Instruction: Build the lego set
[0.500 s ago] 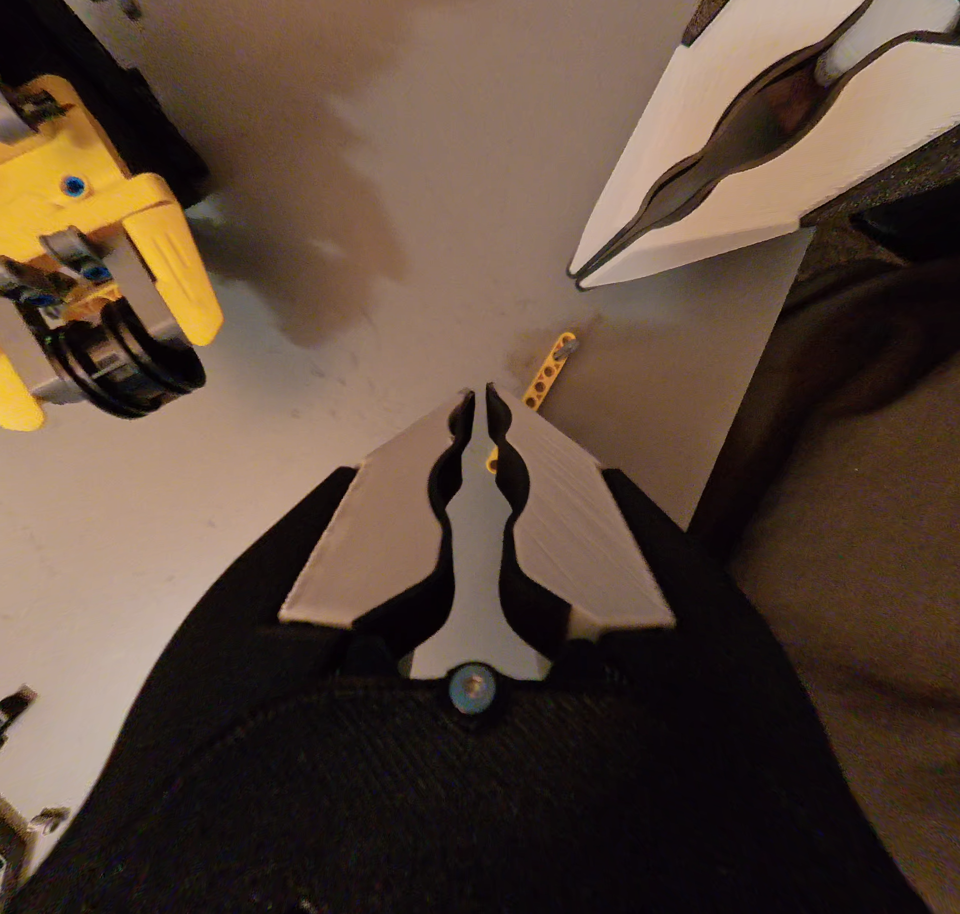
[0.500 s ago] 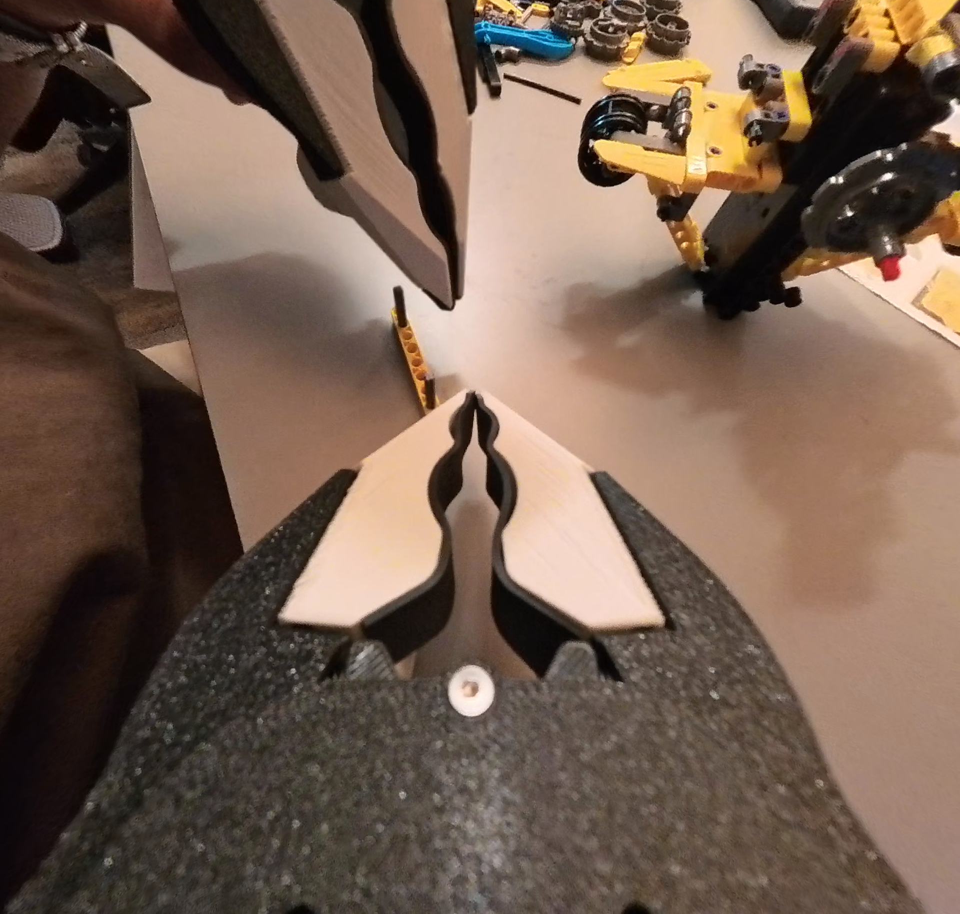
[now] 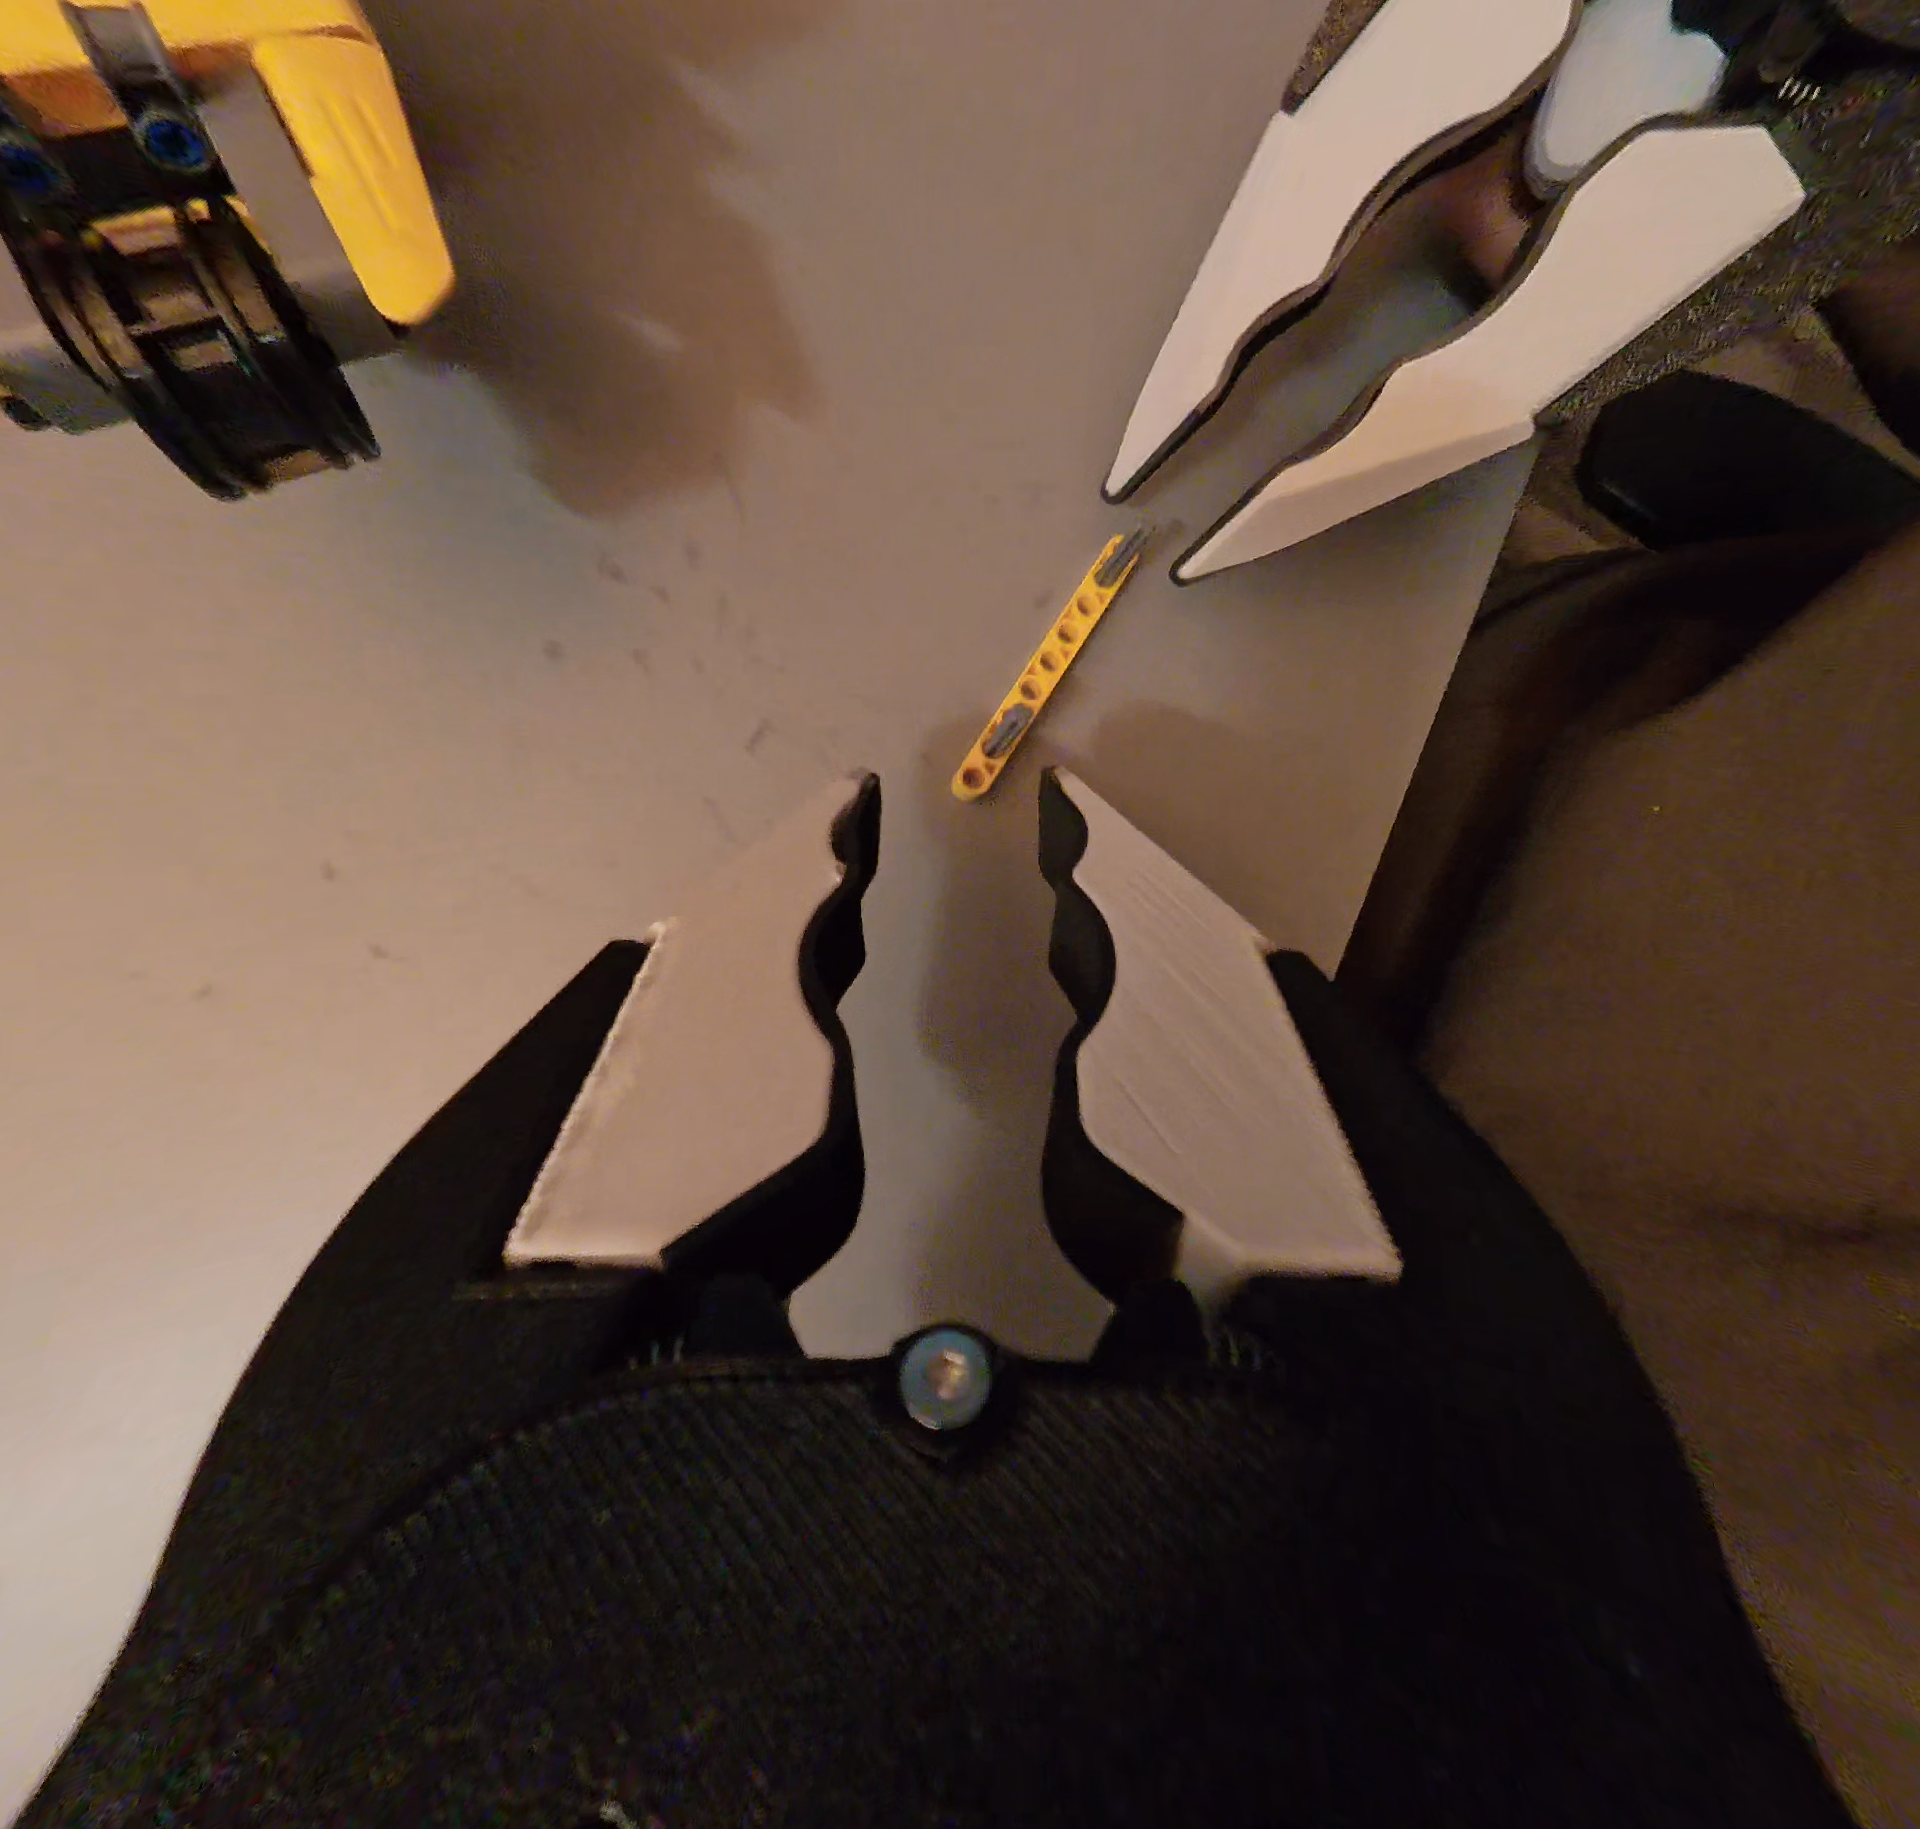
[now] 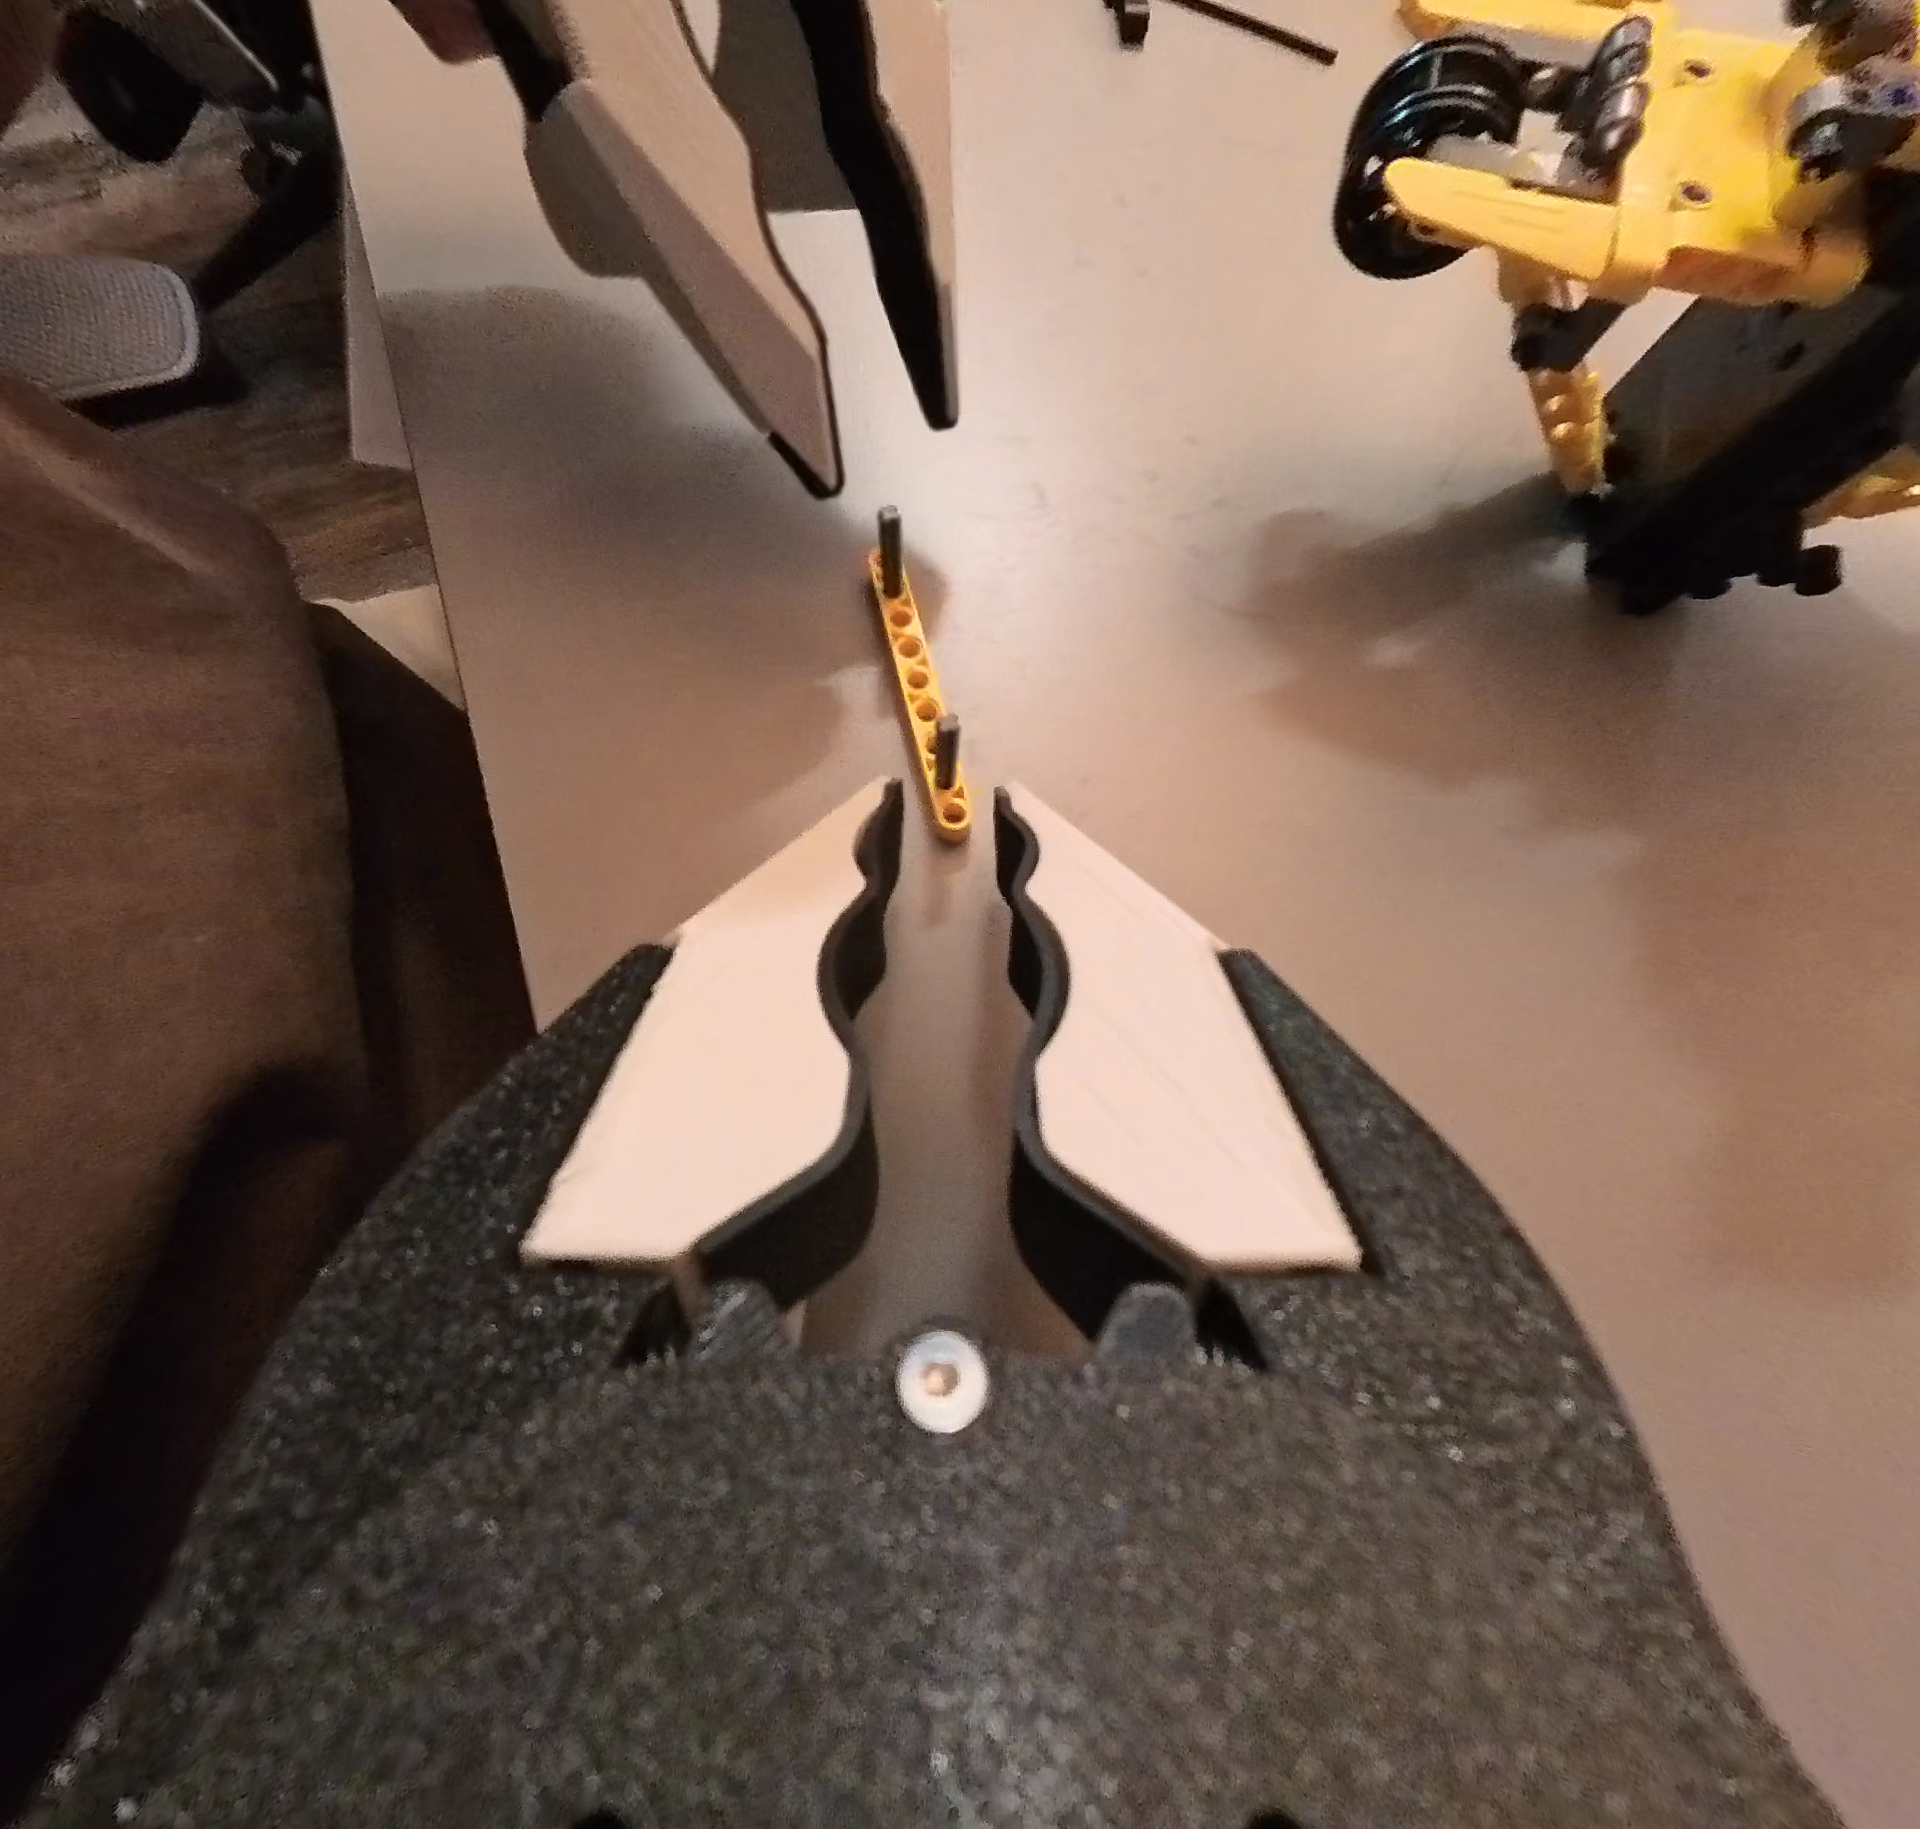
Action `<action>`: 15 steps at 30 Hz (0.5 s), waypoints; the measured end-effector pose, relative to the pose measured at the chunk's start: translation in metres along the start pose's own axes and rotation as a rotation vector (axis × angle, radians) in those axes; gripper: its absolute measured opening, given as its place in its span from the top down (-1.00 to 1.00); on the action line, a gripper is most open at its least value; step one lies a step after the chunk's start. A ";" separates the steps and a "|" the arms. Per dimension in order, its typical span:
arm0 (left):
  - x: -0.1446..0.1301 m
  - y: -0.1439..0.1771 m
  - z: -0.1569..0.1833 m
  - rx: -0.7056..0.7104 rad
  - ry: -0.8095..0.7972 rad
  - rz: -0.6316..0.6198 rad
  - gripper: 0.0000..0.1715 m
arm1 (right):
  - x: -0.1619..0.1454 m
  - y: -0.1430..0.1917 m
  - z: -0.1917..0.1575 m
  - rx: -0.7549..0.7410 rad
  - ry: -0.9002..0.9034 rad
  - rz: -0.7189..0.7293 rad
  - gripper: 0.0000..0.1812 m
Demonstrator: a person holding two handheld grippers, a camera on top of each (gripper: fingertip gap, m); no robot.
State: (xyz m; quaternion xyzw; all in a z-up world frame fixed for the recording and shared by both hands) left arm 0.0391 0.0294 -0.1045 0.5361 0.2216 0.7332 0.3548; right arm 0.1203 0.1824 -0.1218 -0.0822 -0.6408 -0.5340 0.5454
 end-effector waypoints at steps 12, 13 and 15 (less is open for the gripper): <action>-0.008 -0.023 0.000 -0.010 -0.046 -0.012 0.80 | -0.003 -0.011 0.003 -0.049 0.043 -0.079 0.88; -0.008 -0.024 0.000 -0.007 -0.047 -0.007 0.81 | -0.003 -0.011 0.004 -0.047 0.036 -0.079 0.88; -0.008 -0.024 0.000 -0.008 -0.049 0.001 0.84 | -0.003 -0.011 0.006 -0.040 0.021 -0.080 0.89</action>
Point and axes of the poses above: each gripper's, where its closed fingertips meet, y back along the fingers, x out of its top, z = x × y across the jaws, the point moved 8 cm from there along y, back along the fingers, and after that the axes turned 12 degrees about -x, right-handed, at the moved point
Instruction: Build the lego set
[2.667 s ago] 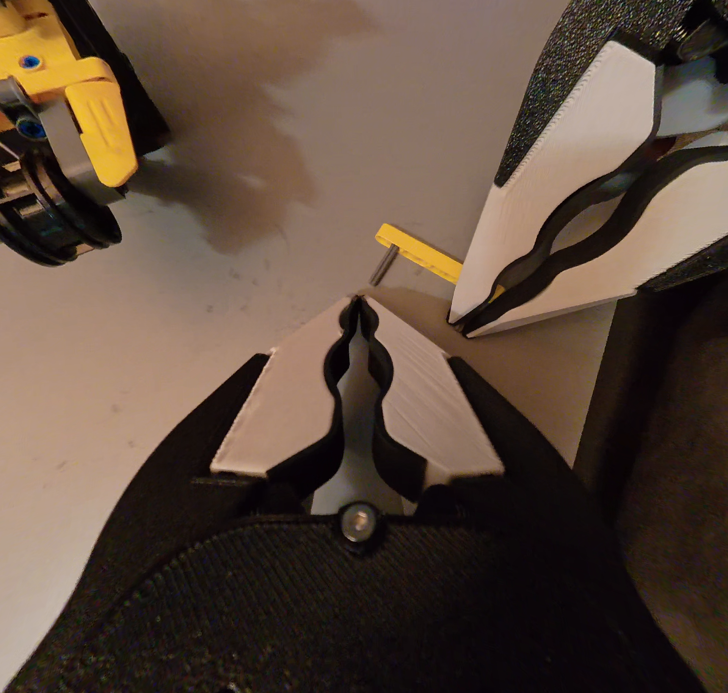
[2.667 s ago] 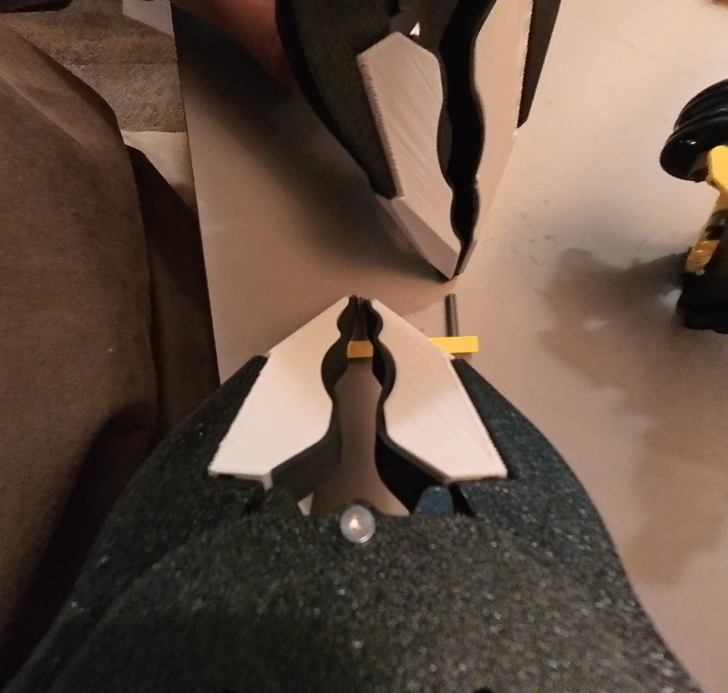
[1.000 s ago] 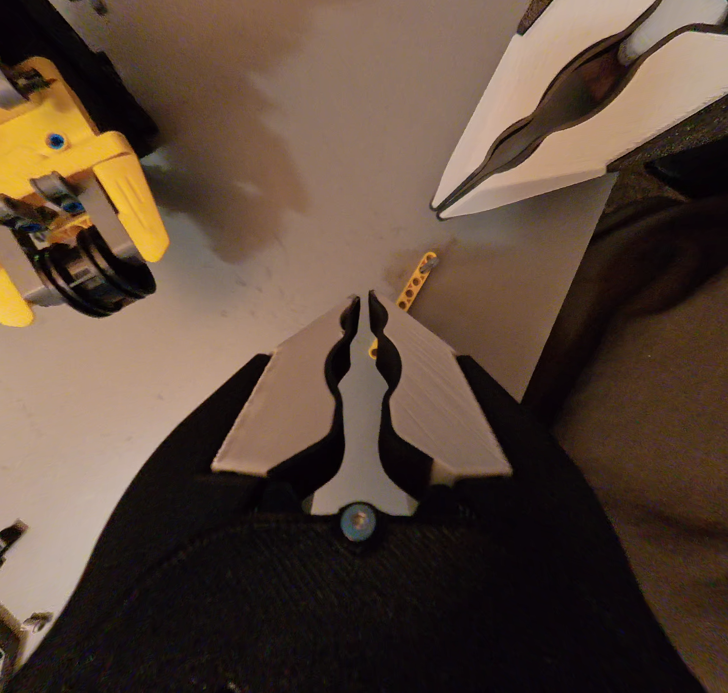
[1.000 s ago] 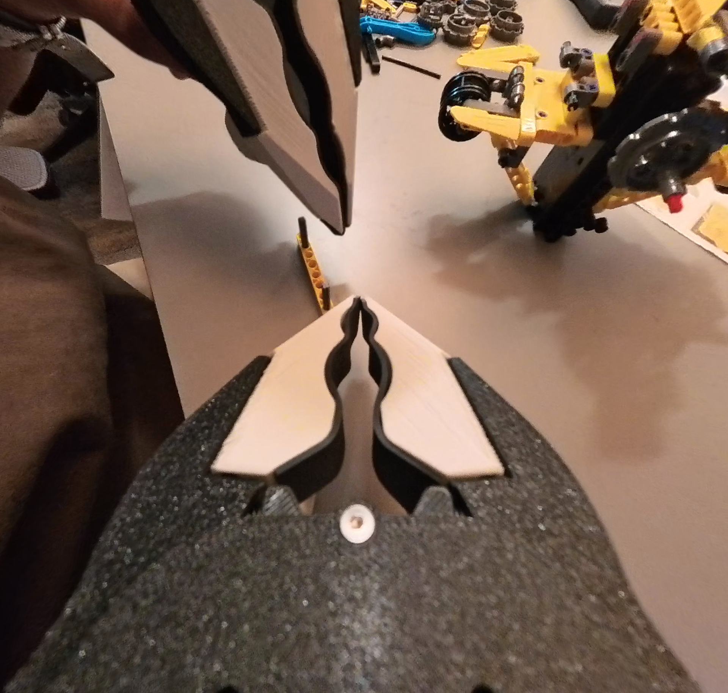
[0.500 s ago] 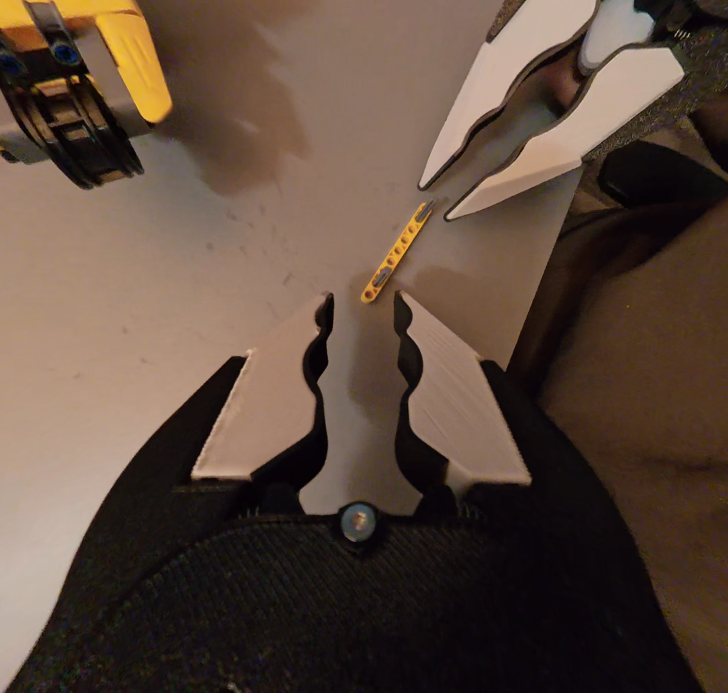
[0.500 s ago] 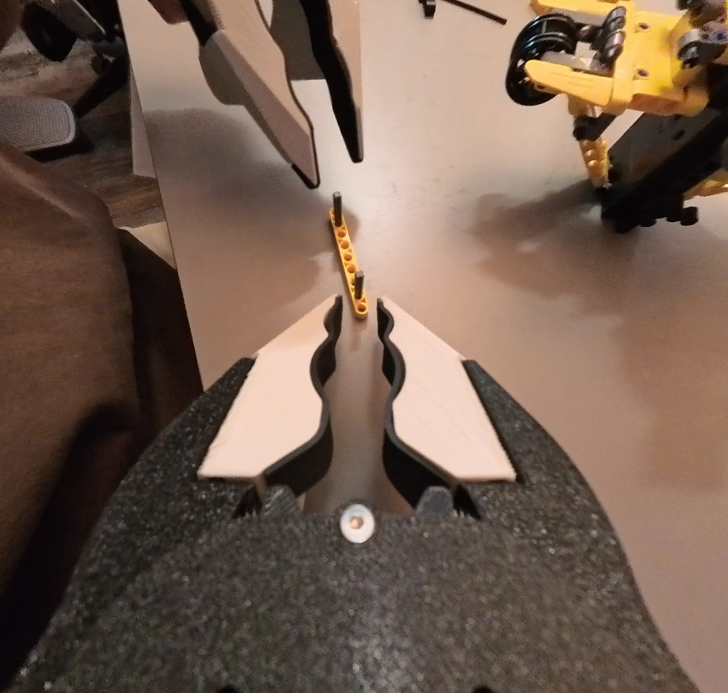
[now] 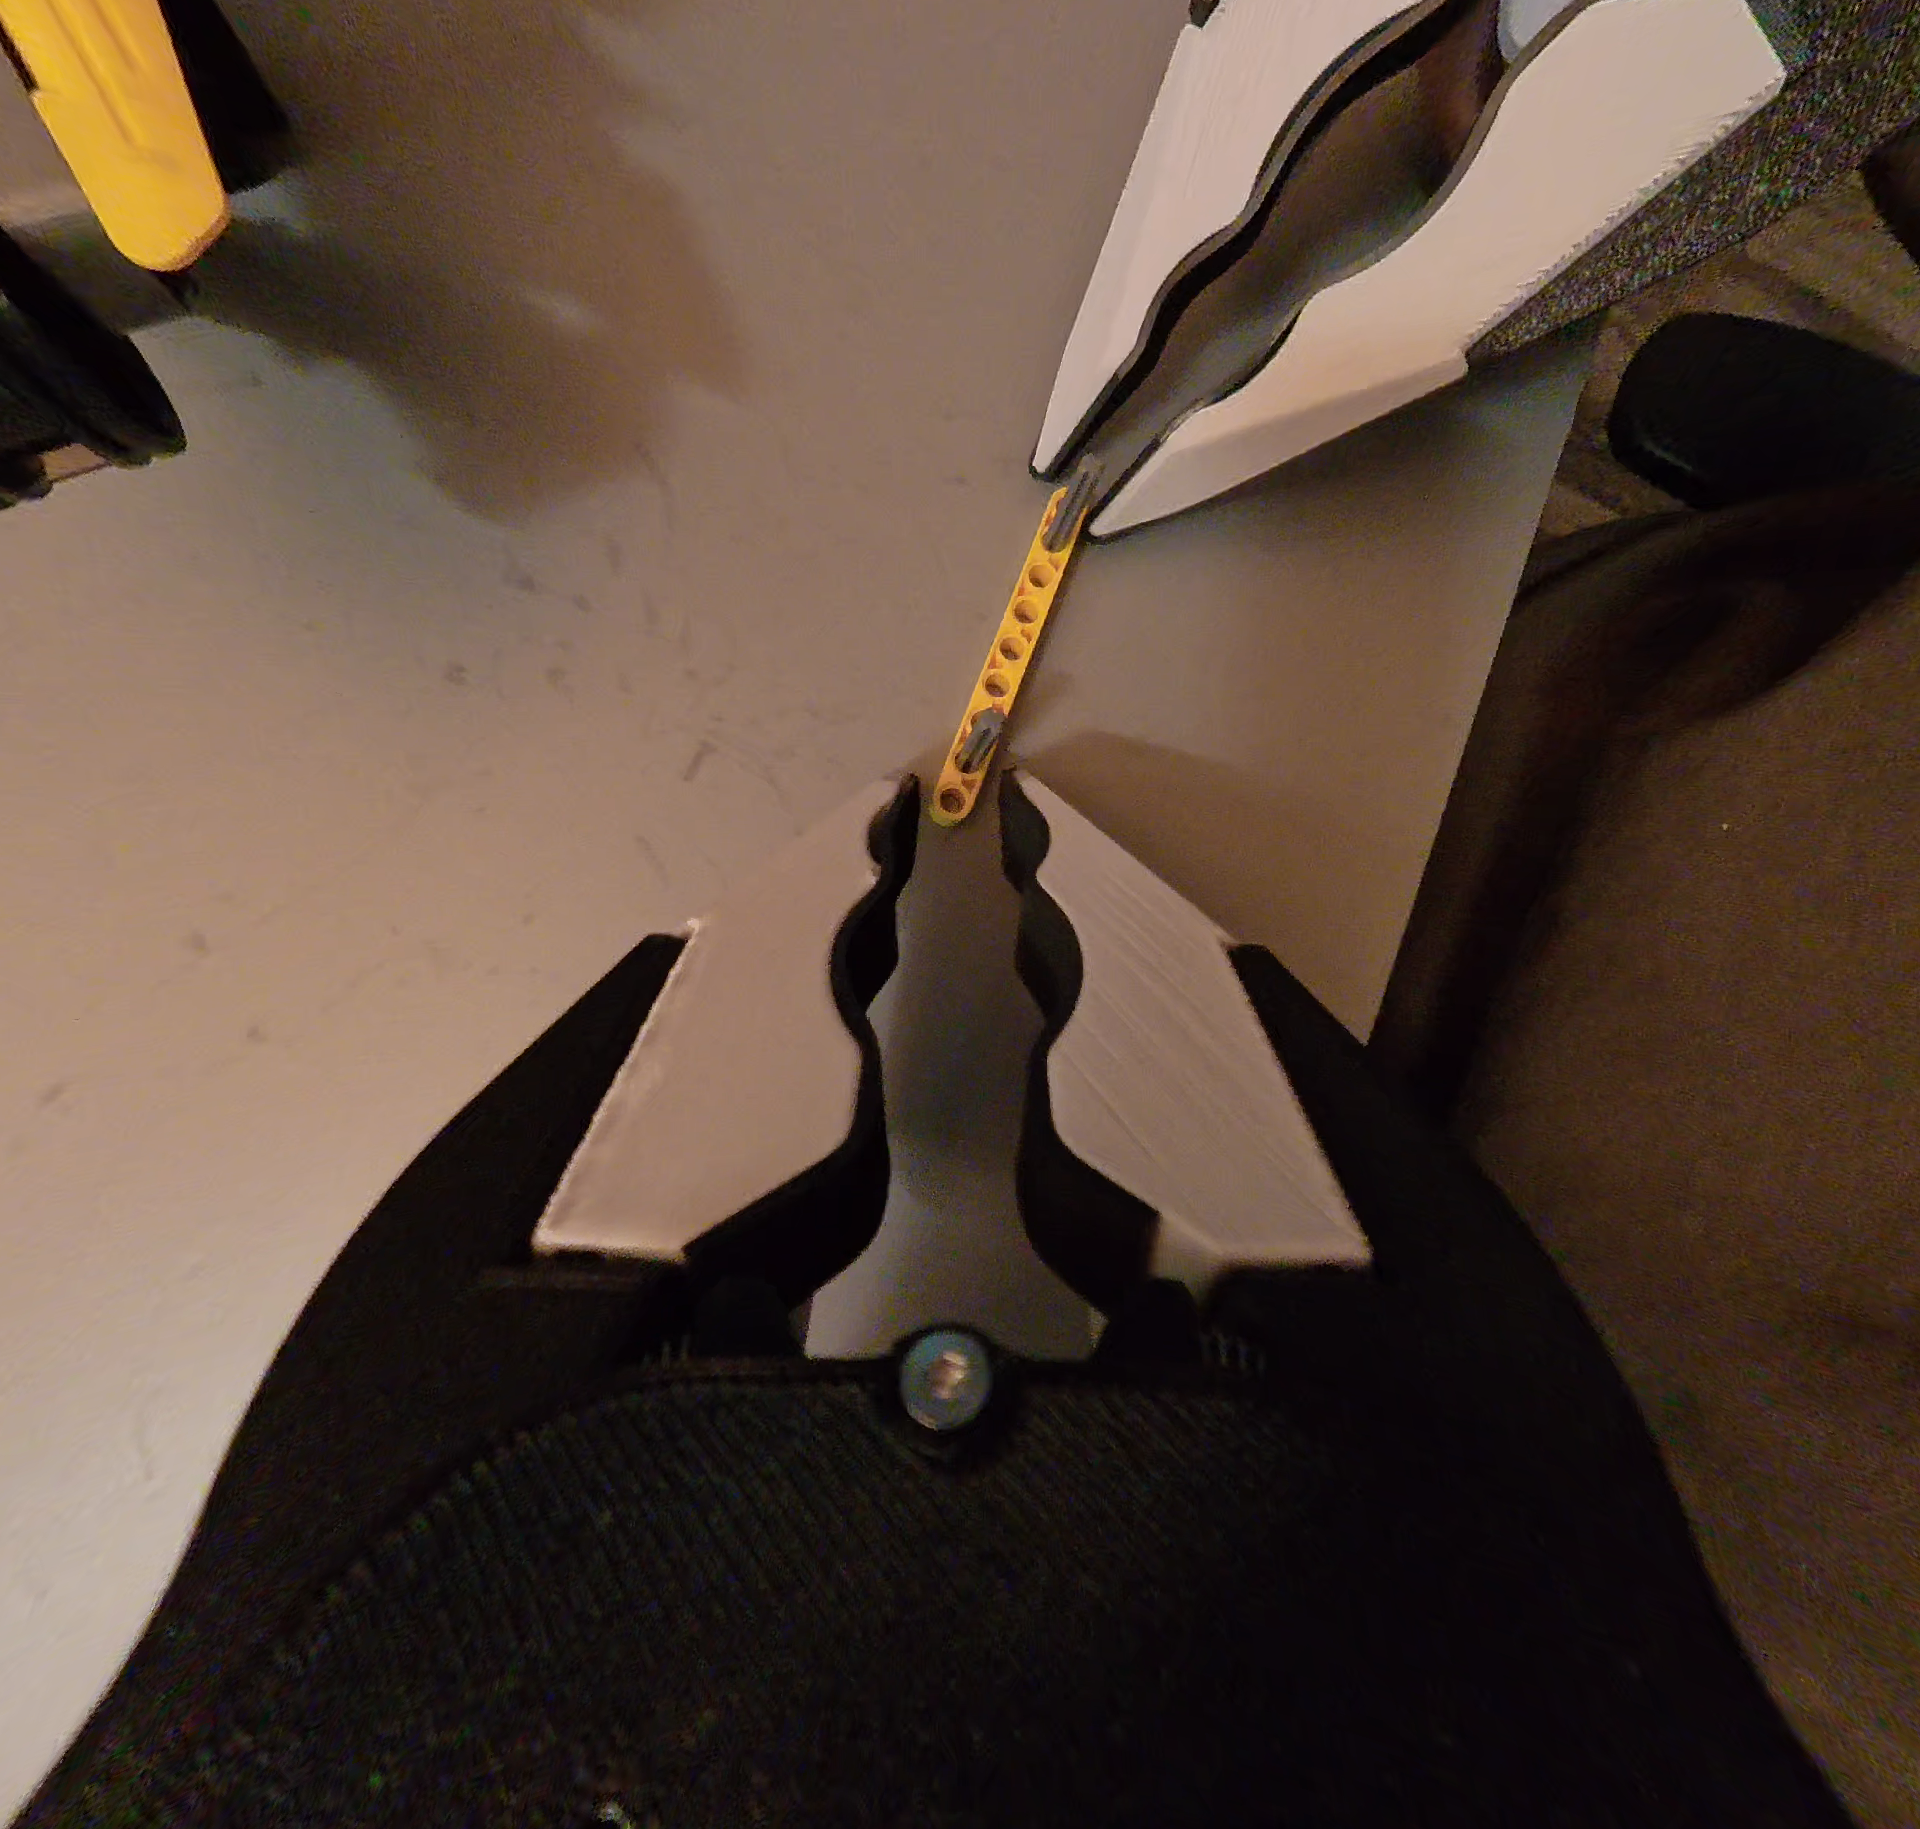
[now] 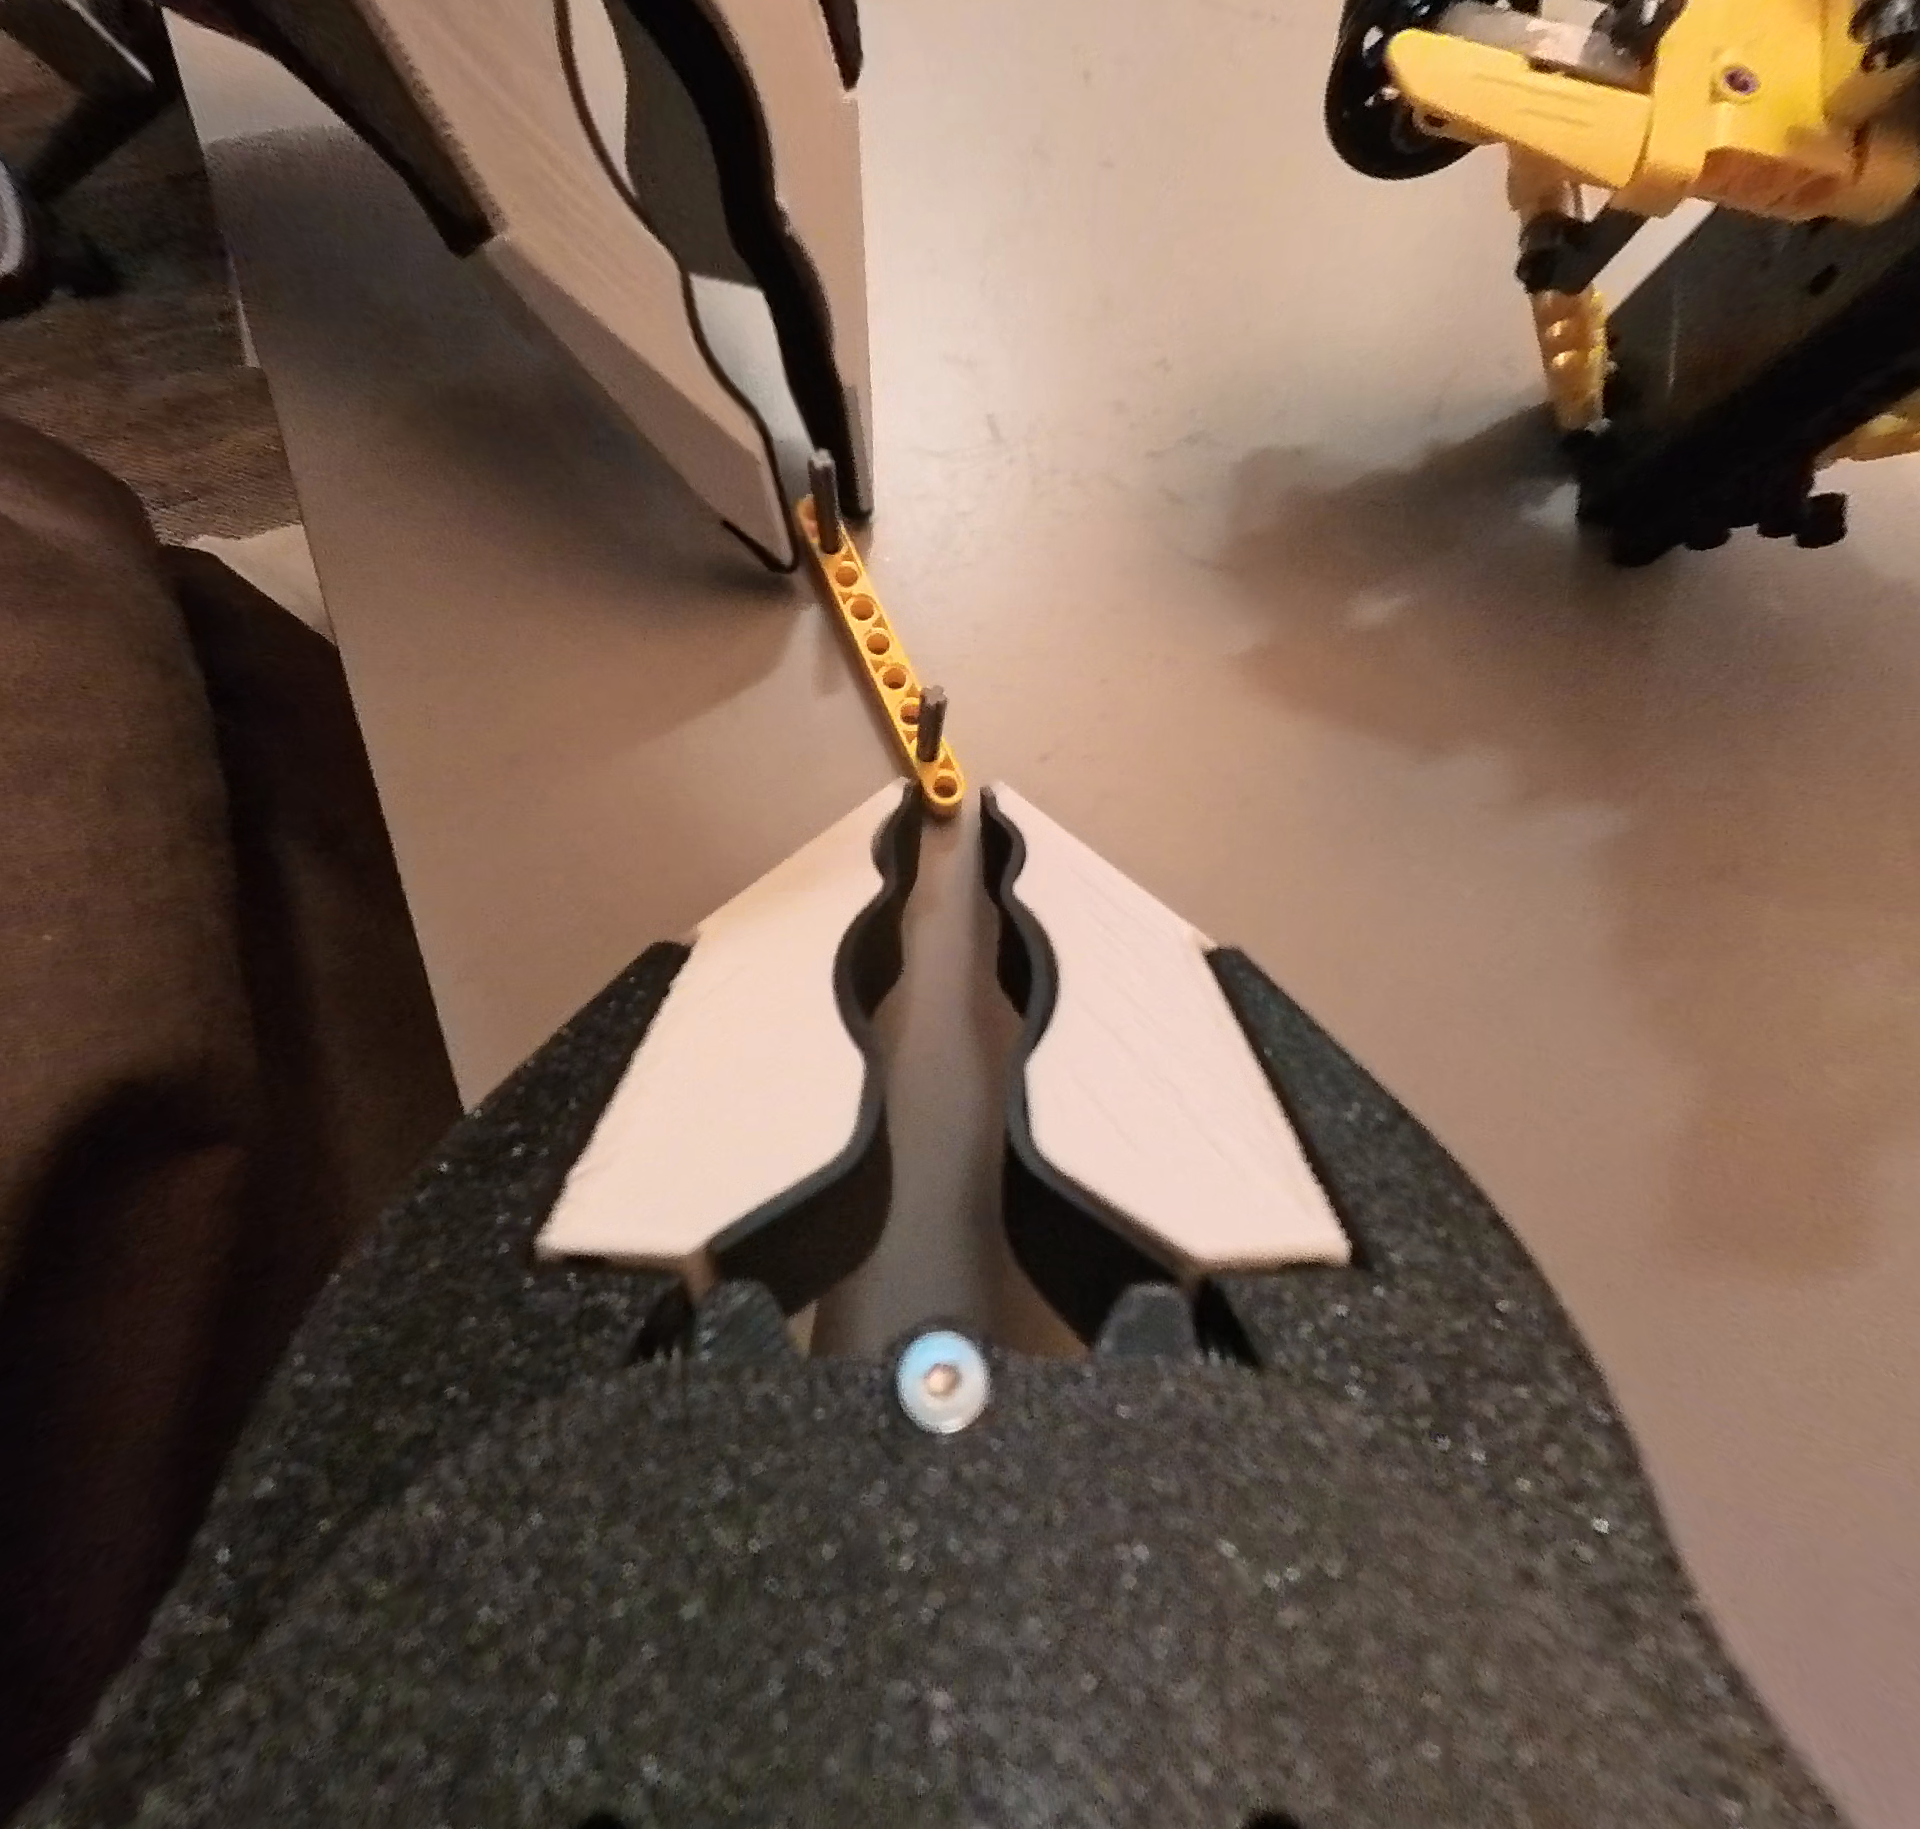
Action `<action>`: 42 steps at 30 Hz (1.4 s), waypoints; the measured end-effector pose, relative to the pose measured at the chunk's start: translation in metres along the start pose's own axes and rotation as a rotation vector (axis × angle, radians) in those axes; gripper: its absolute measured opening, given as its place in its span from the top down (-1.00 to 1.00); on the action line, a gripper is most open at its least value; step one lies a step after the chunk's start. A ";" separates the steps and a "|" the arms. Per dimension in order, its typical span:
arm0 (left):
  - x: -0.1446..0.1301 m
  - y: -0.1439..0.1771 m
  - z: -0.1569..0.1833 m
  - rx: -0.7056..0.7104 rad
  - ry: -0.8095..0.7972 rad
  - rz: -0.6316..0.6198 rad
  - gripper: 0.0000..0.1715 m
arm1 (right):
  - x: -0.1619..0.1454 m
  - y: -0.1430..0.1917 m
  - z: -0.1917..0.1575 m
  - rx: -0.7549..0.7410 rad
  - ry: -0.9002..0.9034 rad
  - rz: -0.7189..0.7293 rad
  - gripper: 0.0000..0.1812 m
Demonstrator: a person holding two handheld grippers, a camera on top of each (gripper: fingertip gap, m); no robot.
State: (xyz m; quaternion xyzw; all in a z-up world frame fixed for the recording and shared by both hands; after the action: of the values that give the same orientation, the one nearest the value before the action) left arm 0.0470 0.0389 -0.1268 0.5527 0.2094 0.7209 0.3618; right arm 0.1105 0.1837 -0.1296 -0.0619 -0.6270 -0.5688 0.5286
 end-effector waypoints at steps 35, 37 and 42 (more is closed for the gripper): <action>0.005 -0.013 0.001 -0.010 -0.103 0.069 0.90 | 0.013 0.002 0.004 0.075 -0.094 0.101 0.96; 0.005 -0.013 0.001 -0.015 -0.101 0.069 0.90 | 0.013 0.002 0.005 0.089 -0.094 0.101 0.96; 0.005 -0.013 0.001 -0.028 -0.096 0.069 0.91 | 0.013 0.001 0.008 0.151 -0.063 0.106 0.96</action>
State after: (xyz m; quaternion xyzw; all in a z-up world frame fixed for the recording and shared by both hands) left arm 0.0511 0.0510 -0.1327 0.5884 0.1623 0.7085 0.3541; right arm 0.1006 0.1832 -0.1179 -0.0730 -0.6805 -0.4888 0.5410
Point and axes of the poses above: each gripper's, where its closed fingertips meet, y back along the fingers, x out of its top, z = x × y across the jaws, the point moved 8 cm from there along y, back along the fingers, and after that the axes turned 12 degrees about -x, right-handed, at the moved point
